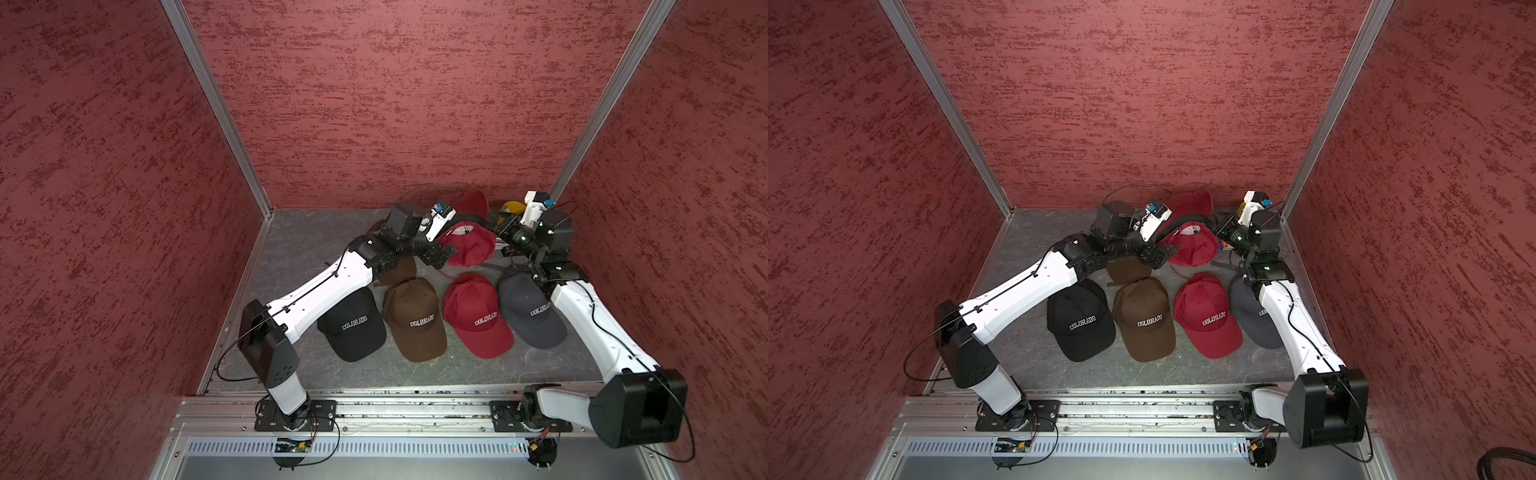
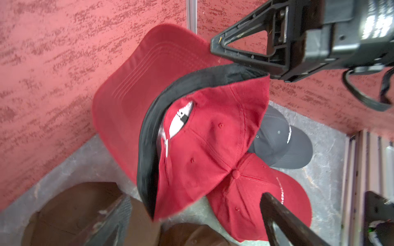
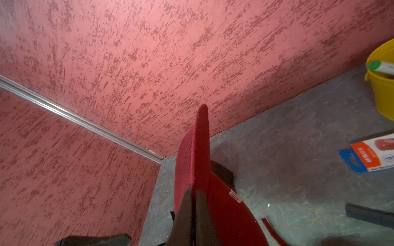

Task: Open the adjustable buckle of the baseball cap
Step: Pick up the baseball cap from the center of the board.

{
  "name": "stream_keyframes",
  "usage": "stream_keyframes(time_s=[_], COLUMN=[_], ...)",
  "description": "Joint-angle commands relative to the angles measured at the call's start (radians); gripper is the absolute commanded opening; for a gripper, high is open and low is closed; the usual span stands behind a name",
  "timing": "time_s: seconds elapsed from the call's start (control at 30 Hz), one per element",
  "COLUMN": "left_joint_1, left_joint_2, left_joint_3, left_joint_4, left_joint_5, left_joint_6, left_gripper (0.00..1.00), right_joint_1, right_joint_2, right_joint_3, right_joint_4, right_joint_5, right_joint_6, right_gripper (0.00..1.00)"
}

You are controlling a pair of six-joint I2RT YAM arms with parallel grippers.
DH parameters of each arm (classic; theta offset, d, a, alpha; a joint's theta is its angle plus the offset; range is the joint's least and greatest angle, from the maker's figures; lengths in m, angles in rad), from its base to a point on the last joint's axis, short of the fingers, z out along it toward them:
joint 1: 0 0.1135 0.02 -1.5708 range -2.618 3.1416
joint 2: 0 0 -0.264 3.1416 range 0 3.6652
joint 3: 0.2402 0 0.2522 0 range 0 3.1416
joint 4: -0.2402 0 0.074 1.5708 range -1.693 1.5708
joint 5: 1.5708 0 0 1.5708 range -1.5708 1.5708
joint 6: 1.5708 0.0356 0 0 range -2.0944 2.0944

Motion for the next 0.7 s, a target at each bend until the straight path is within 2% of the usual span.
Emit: stream_keyframes(time_s=[0.0, 0.27, 0.67], left_joint_1=[-0.013, -0.023, -0.017], left_joint_2=[0.017, 0.02, 0.022], left_joint_3=[0.011, -0.067, -0.128], left_joint_4=[0.036, 0.198, 0.245], left_joint_5=[0.034, 0.071, 0.09], left_joint_6=[0.113, 0.275, 0.351], left_gripper=[0.96, 0.95, 0.9], right_joint_1=[0.034, 0.095, 0.148], right_joint_2=[-0.028, -0.028, -0.034], right_joint_3=[0.047, 0.084, 0.108], right_joint_4=[-0.022, -0.096, -0.151], right_joint_5=[-0.034, -0.073, -0.125], right_joint_6=[-0.004, -0.044, -0.086], right_gripper=[0.0, 0.0, 0.0])
